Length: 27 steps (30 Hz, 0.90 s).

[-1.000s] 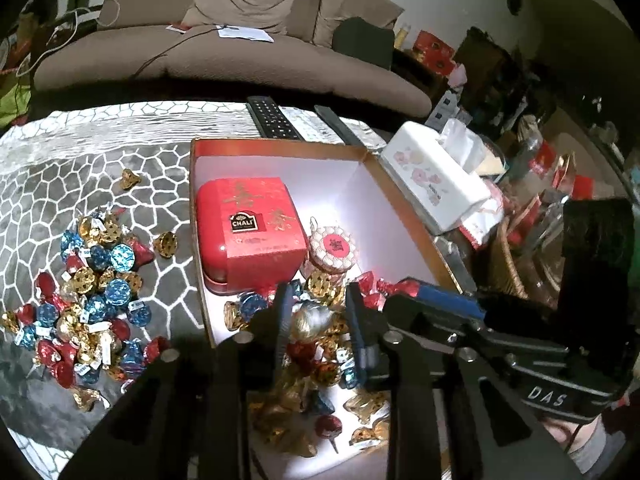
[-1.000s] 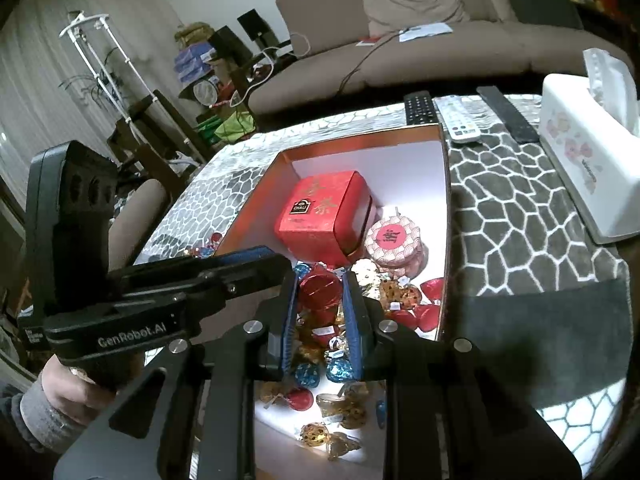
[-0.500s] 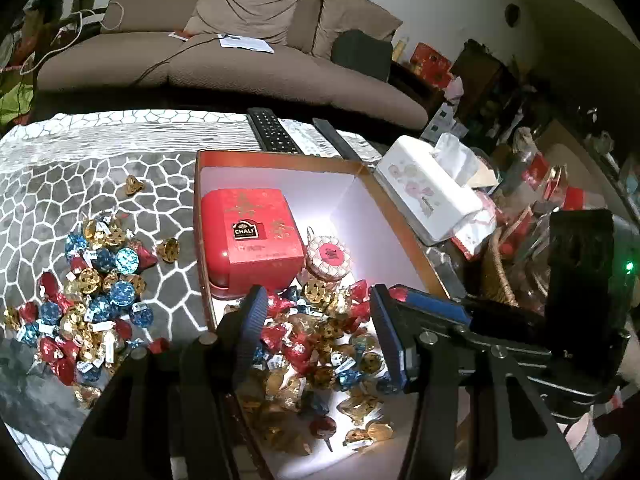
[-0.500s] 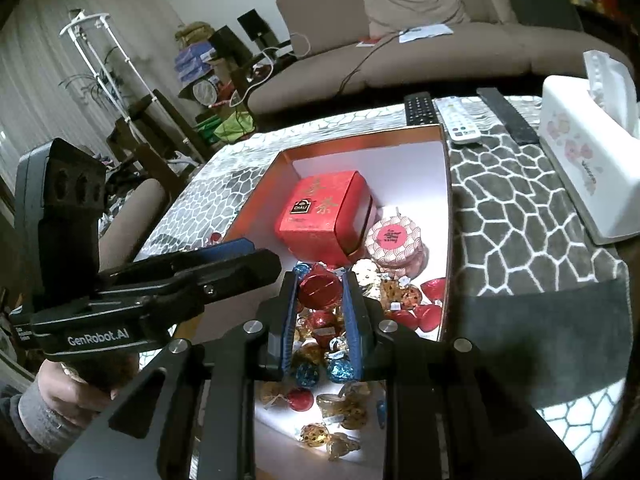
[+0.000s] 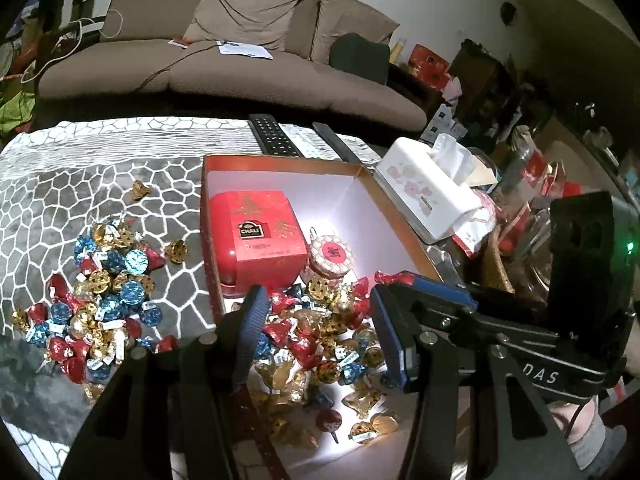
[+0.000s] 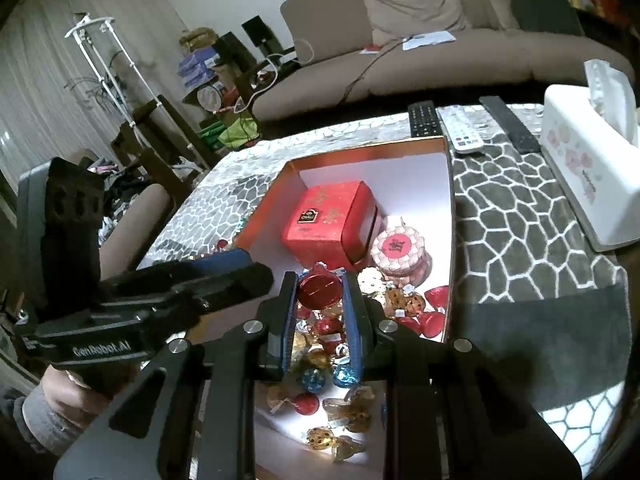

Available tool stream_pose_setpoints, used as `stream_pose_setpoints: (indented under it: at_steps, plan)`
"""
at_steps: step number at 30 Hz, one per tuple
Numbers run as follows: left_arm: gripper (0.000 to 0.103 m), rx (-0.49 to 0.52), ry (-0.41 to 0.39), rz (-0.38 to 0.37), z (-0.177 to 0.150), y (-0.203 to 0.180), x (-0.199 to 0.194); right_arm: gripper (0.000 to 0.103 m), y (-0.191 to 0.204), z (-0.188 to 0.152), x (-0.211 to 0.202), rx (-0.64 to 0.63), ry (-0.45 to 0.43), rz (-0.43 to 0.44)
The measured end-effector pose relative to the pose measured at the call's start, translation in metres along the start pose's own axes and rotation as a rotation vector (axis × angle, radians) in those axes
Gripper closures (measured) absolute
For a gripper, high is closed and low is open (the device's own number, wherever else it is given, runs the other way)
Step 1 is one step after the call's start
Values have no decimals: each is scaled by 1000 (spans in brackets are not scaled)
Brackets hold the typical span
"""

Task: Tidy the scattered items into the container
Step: 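Open the right gripper to drop the red chocolate into the box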

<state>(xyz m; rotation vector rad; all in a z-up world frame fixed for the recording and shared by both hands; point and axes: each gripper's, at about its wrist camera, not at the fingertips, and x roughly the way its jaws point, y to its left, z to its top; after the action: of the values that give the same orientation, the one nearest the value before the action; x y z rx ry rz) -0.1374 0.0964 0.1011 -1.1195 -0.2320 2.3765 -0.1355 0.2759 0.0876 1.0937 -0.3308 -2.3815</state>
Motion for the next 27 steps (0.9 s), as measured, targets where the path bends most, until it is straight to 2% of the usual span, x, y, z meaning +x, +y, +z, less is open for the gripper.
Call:
stream_pose_setpoints:
  at_steps: [12,16,27]
  plan:
    - [50,3,6,-16,-2,0,0,82,-10,0,1,70,-15,60]
    - [49,33,14,-23,-5,-3,-3,82,-20,1,-2,125,-31,95]
    - [50,98,53,-36,-16,-11,-4,82,-24,3,0,172,-39,148]
